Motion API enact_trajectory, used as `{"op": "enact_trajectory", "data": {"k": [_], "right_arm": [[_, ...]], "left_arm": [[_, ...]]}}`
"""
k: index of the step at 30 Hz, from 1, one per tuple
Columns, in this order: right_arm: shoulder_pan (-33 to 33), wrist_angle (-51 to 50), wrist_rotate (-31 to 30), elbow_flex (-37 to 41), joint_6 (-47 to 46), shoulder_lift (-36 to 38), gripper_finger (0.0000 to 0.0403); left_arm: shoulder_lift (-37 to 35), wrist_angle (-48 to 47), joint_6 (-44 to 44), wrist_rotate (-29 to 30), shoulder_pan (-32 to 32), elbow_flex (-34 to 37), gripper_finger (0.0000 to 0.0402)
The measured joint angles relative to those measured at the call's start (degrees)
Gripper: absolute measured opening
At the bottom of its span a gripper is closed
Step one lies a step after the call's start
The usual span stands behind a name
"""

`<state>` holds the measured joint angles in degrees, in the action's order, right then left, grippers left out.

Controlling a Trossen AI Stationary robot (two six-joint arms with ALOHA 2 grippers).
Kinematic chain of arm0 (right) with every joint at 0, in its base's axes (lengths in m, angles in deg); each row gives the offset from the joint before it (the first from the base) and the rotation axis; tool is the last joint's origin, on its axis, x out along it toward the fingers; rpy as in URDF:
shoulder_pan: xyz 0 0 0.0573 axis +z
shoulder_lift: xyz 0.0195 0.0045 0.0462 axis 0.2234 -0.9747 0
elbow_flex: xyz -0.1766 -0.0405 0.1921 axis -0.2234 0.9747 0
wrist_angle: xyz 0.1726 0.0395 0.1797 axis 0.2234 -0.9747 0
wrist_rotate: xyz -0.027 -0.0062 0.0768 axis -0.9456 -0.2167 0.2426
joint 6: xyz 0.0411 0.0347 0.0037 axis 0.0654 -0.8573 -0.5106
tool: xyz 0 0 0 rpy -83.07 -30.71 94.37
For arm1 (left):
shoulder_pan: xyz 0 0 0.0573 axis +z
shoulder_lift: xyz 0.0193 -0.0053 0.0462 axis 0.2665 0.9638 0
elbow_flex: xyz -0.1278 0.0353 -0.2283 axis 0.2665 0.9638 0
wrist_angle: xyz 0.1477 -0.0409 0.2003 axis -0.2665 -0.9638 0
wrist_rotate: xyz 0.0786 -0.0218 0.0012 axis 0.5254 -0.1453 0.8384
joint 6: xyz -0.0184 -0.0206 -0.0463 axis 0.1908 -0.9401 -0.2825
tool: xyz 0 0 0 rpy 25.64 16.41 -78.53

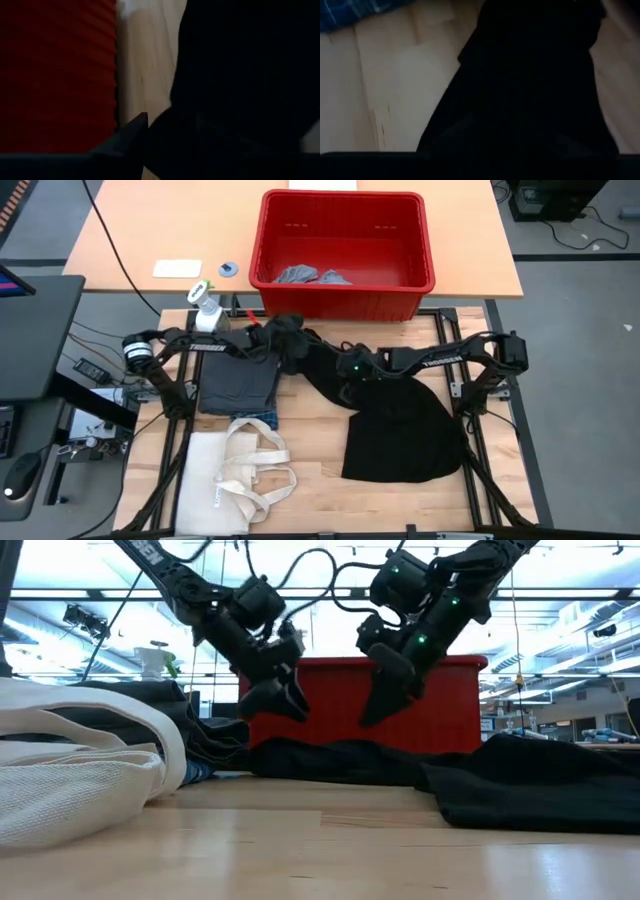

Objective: Fold Laundry from Bin
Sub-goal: Fold the black shirt

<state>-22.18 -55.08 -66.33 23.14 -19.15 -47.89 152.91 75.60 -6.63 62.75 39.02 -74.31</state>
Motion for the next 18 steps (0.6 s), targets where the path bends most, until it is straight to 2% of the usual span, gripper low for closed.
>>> {"op": "enact_trajectory", "data": {"k": [3,7,11,13,18], "right_arm": [[0.97,-0.05,-0.16,0.89,-0.98,0.0,0.015],[1.5,-0.36,-0.57,2.86,-2.66,0.0,0.015],[1.66,-0.43,-1.58,4.99,-5.11,0.02,0.015],[1.9,-0.47,-3.09,5.9,-6.14,0.02,0.015],[2.27,1.58,-5.83,8.17,-6.85,0.02,0.015]], "left_arm": [[2.88,-3.26,0.66,-0.03,0.98,-4.22,0.0172],[8.43,-12.89,1.21,0.08,0.51,-13.23,0.0171],[13.84,-21.8,5.73,4.7,0.28,-20.89,0.0163],[15.67,-25.61,9.08,6.05,0.38,-22.74,0.0156],[17.93,-24.49,13.37,6.95,0.36,-24.15,0.0144]]}}
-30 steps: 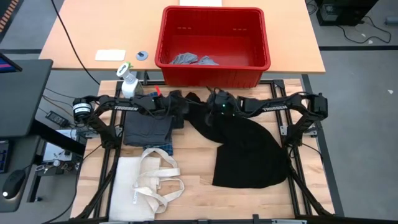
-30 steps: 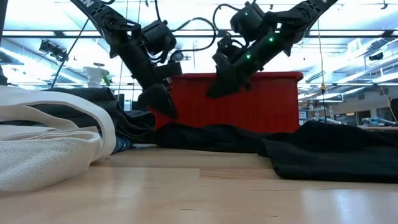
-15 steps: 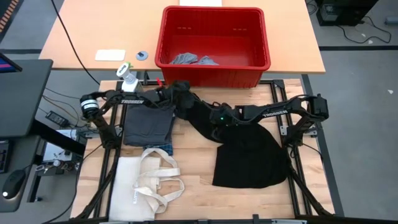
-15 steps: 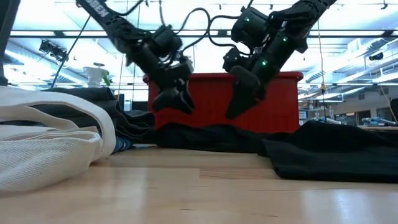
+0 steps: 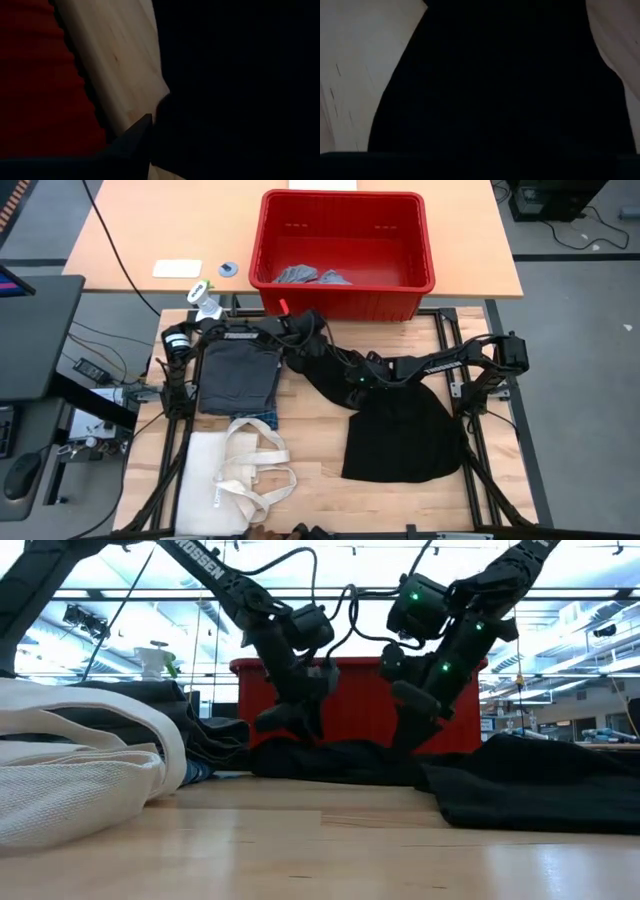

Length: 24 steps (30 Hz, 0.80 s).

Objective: Fold Laundry from Bin
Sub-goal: Fold the black shirt

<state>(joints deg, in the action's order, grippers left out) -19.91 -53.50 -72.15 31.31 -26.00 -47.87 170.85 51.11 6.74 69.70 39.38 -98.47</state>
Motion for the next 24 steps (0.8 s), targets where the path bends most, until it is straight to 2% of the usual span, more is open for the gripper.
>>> {"op": "enact_trajectory", "data": {"k": [7,14,18,21,24], "right_arm": [[0.31,4.51,0.55,1.48,0.46,0.0,0.015],[1.04,7.53,0.53,1.52,0.63,0.02,0.015],[1.94,8.73,0.53,1.52,0.59,0.02,0.015],[2.46,9.11,0.39,1.52,0.18,0.02,0.015],[2.6,9.21,0.18,1.52,-0.44,0.02,0.015]], "left_arm": [[0.2,2.01,1.65,-0.06,-0.02,0.03,0.0141],[2.16,1.68,7.21,-0.09,-0.02,-0.01,0.0141],[3.73,1.74,8.45,1.73,-0.04,0.03,0.0137],[4.14,2.57,8.39,1.88,-0.17,0.03,0.0102],[4.14,4.66,6.41,1.93,-0.61,0.03,0.0027]]}}
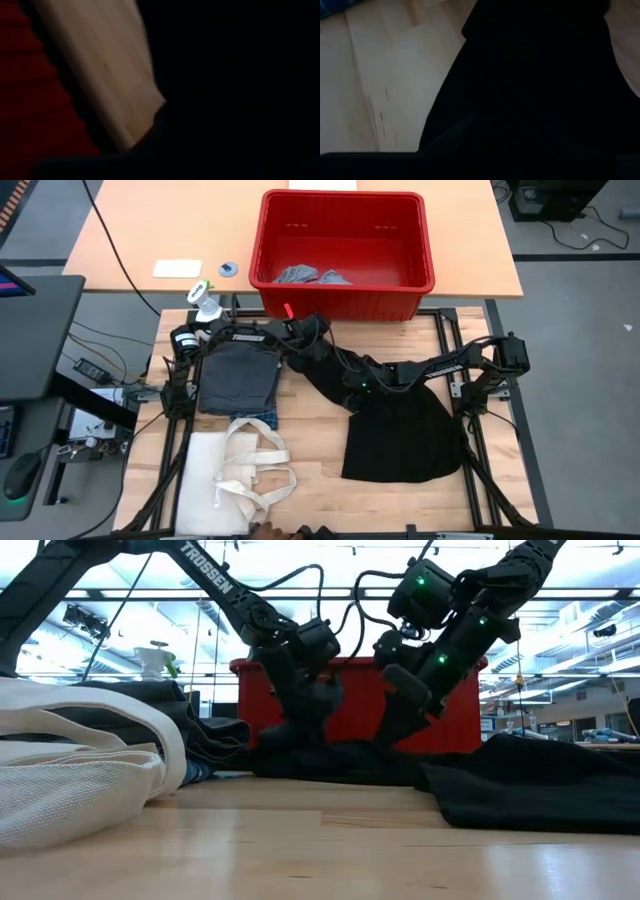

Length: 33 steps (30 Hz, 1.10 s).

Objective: Fold Laundry from Bin
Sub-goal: Fold the black shirt

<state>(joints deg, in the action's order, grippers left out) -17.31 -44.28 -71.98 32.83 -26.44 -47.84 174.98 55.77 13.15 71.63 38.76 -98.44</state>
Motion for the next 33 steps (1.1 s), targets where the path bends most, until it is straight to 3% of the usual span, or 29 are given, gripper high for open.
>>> {"op": "enact_trajectory", "data": {"k": [4,9,14,19,27,33], "right_arm": [[0.0,-0.95,-0.09,0.0,-1.5,0.0,0.015],[-0.04,-5.82,-1.71,0.0,-4.84,0.0,0.015],[-0.04,-7.25,-2.65,2.15,-7.48,0.0,0.015],[-0.01,-6.11,0.78,5.91,-8.32,0.23,0.015],[3.18,-6.17,7.6,8.07,-3.57,0.52,0.015],[5.77,-8.4,11.51,8.19,0.14,2.26,0.0143]], "left_arm": [[-0.39,3.13,-9.52,-0.01,-0.03,-0.01,0.0013],[-4.47,1.26,-33.4,-2.68,5.0,-0.73,0.0005],[-7.78,-1.73,-48.42,-21.71,13.24,0.36,0.0005],[-8.2,-2.54,-52.87,-36.84,18.17,0.9,0.0006],[-8.2,-2.84,-53.82,-44.09,19.51,0.94,0.0006],[-8.2,-2.65,-50.97,-44.43,19.66,0.94,0.0007]]}}
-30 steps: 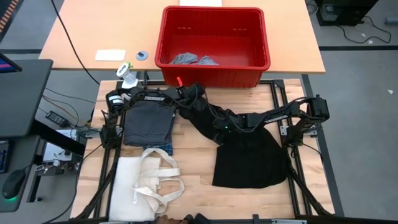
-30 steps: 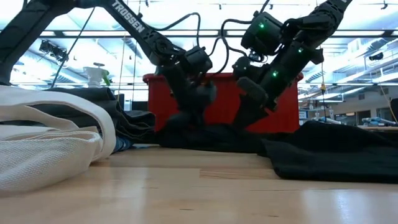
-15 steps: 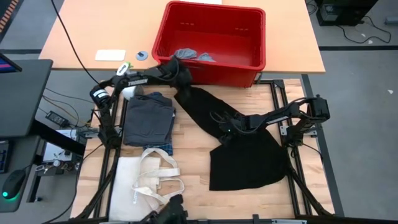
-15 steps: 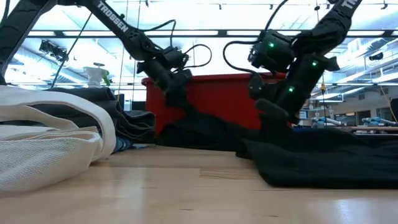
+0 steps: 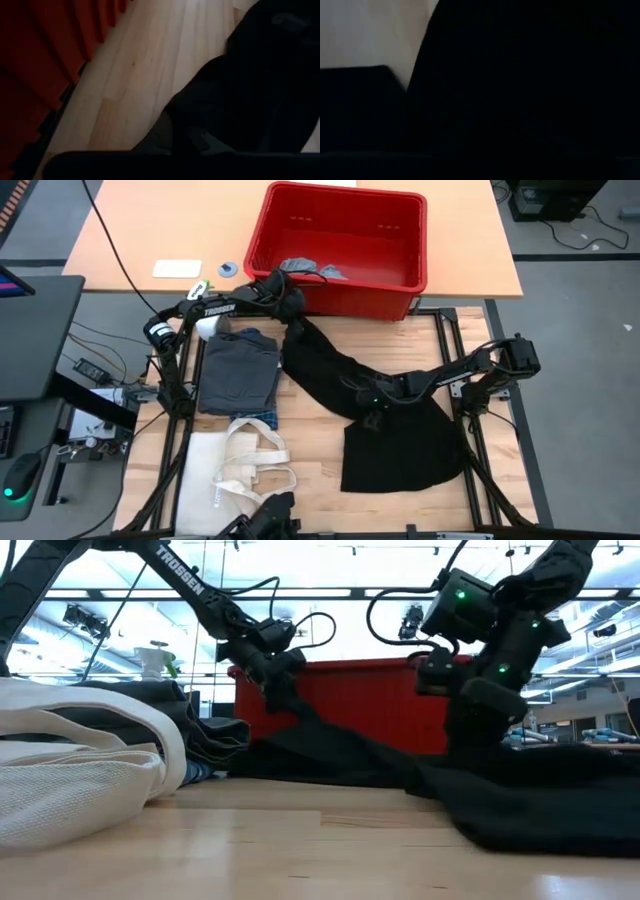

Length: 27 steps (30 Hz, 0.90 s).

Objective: Fold Laundry from Bin
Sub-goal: Fold the black shirt

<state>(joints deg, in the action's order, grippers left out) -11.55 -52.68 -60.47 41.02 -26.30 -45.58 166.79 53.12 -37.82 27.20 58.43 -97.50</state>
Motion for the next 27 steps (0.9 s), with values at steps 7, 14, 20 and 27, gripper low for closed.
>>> {"op": "enact_trajectory", "data": {"k": [7,14,20,27], "right_arm": [[0.13,-9.38,1.61,0.4,-4.14,5.47,0.0123],[0.2,-11.39,3.72,0.53,-4.31,7.73,0.0113],[0.18,-11.28,2.93,0.49,-5.22,7.79,0.0112],[0.16,-12.4,-1.97,0.41,-6.58,7.86,0.0112]], "left_arm": [[0.0,-0.84,5.08,6.62,-0.09,0.0,0.0036],[0.04,-0.12,8.43,22.23,-0.71,-0.02,0.0096],[-0.99,-2.78,10.17,23.96,-1.09,-0.24,0.0102],[-4.48,-13.54,10.78,15.56,-6.12,-0.28,0.0103]]}}
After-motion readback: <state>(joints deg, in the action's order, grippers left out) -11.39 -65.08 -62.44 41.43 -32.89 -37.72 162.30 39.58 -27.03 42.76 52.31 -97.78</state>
